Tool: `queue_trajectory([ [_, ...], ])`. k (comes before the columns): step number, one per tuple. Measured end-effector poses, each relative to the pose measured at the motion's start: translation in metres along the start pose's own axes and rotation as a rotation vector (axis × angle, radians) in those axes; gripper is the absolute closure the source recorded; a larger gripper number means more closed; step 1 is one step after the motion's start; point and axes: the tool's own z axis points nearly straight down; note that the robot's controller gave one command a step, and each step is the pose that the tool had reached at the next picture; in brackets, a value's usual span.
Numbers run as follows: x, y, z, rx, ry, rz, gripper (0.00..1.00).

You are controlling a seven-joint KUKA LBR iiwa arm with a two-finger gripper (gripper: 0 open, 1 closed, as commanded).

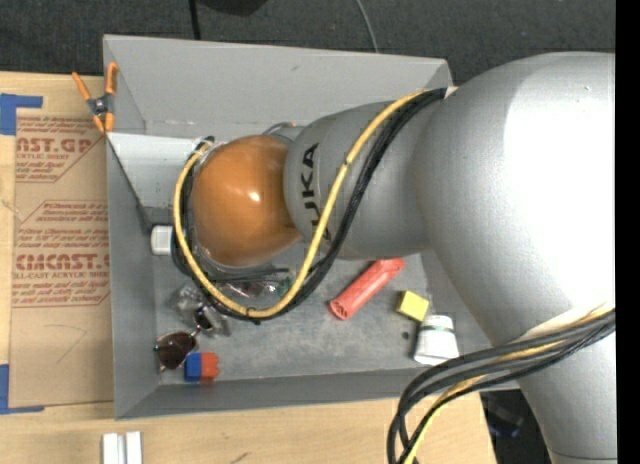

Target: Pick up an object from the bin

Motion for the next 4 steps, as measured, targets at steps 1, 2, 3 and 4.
queue_trajectory([
  [1, 0.000, 0.000, -0.002, 0.000, -0.001, 0.000, 1.00],
  [2, 0.001, 0.001, -0.010, -0.004, 0.004, 0.000, 1.00],
  [3, 0.001, 0.001, -0.028, -0.003, 0.004, 0.000, 1.00],
  [4, -0.001, 0.001, -0.043, 0.000, -0.001, 0.000, 1.00],
])
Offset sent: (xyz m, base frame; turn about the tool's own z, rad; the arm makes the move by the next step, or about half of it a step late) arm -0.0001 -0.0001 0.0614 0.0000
